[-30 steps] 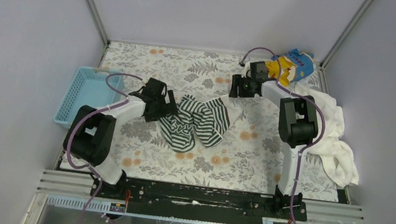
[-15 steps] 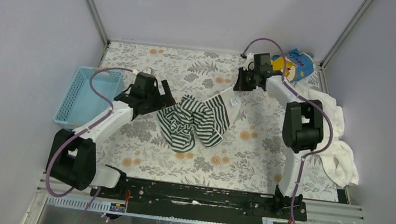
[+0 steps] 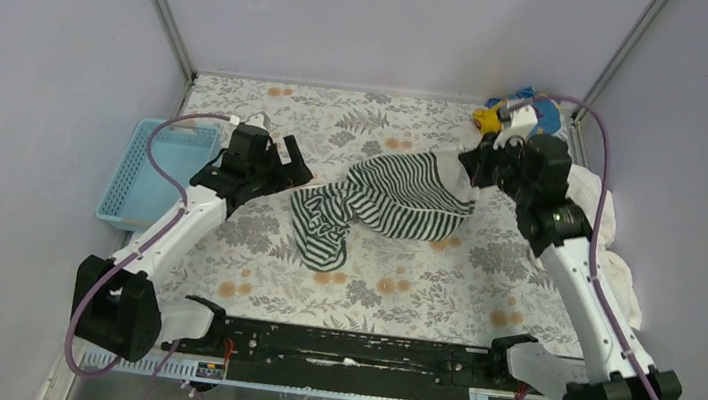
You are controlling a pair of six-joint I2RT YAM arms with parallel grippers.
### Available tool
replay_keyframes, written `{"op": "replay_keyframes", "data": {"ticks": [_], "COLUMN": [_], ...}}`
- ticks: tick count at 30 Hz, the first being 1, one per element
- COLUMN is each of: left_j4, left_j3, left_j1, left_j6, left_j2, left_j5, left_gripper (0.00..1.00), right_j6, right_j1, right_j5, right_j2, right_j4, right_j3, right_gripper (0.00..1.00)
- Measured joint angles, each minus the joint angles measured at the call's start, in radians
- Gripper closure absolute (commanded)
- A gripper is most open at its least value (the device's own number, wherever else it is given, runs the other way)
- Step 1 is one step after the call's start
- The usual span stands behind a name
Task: Roll the towels
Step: Flatten out the towel at the center of the board.
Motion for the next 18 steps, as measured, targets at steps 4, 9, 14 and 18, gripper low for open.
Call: {"op": "replay_keyframes", "data": {"ticks": [4,9,14,18], "left_j4": [-0.001,0.0,-0.001,0.001], "left_j3": [0.001,0.012,0.043,0.081], "left_j1": [0.0,-0.013,-0.017,-0.017], "left_j6": [0.0,0.0,0.008,0.012], "left_j2": [0.032,0.13,0.255,0.352], "left_j5": [0.035,0.053,0.026,0.015], "left_gripper": [0.0,0.0,0.03,0.12], "right_j6": [0.047,0.104,0.132,0.145], "right_j1": [0.0,0.0,0.0,0.0], "right_j5": [0.045,0.108,0.155,0.174], "right_j2": [-0.137,-0.224,-0.29,-0.303], "right_j4": [0.032,0.039,0.054,0.084], "right_j3": [-0.224,-0.414,-0.466,-0.468], "right_gripper": [1.0,0.99,0.99,0.98]}}
